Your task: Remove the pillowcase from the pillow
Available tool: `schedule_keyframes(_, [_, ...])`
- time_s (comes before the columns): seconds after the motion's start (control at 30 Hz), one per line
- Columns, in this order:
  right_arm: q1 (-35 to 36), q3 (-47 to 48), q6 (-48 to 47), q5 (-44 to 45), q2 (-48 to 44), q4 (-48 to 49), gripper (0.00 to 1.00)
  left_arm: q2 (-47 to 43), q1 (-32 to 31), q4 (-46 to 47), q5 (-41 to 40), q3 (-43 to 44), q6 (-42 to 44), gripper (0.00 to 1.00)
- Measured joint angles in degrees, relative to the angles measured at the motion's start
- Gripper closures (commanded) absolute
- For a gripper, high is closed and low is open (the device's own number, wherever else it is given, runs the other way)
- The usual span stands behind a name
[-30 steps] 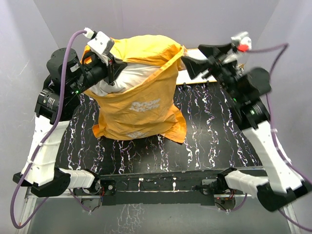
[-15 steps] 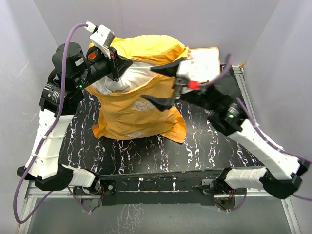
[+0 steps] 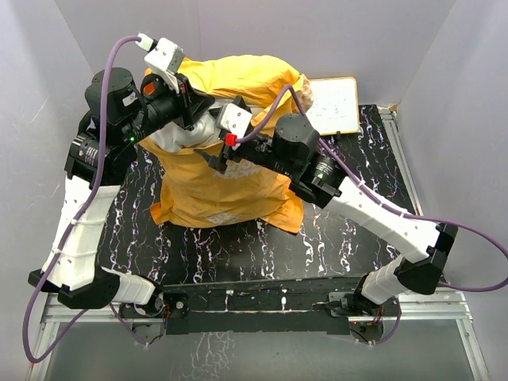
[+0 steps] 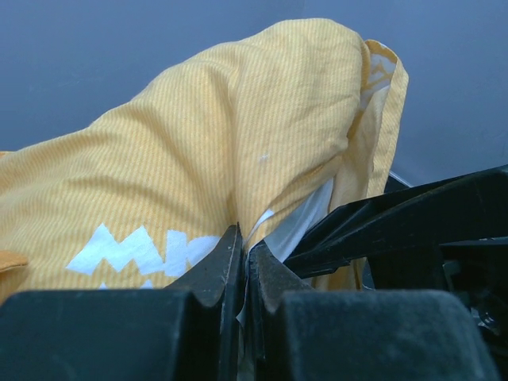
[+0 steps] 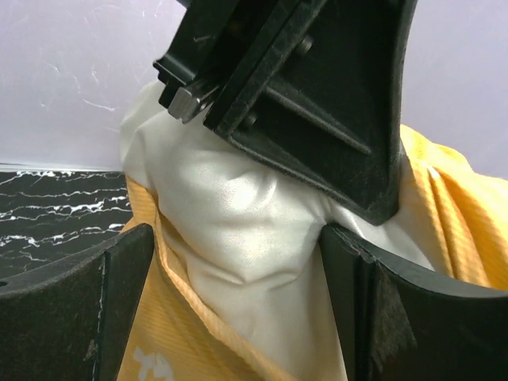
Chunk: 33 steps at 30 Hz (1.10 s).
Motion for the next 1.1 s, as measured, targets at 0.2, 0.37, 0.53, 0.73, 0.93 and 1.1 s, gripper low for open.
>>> schedule_keyframes(0.2, [1.31, 0.02, 0.28, 3.72, 0.07, 2.84, 0.16, -0.15, 0.07, 0.55, -0.42, -0.55, 0.02, 1.0])
schedule_keyframes(0.37, [1.97, 1.46, 1.6, 9.68, 3.63, 7.5, 0.27, 0.74, 0.59, 0.92, -0.59, 1.2, -0.52, 1.0])
schedule_keyframes(0.53, [1.88, 1.46, 1.6, 12.76, 7.85, 15.02, 0.84, 2.67, 1.25, -1.86, -0.9, 4.31, -0.35, 1.0])
schedule_keyframes(0.73, [1.14, -1.51, 3.54, 12.66, 7.17, 20.22, 0.92, 3.61, 1.46, -4.28, -1.38, 6.88, 0.7, 0.7])
schedule_keyframes(0.93, [1.11, -10.43, 6.71, 7.13, 2.16, 20.39, 0.92, 2.99, 0.04, -2.16, -0.83, 9.4, 6.71, 0.74])
schedule_keyframes(1.1, [0.42, -15.93, 9.84, 4.02, -1.11, 19.91, 0.92, 3.5, -0.2, -5.22, -2.45, 13.18, 15.65, 0.67])
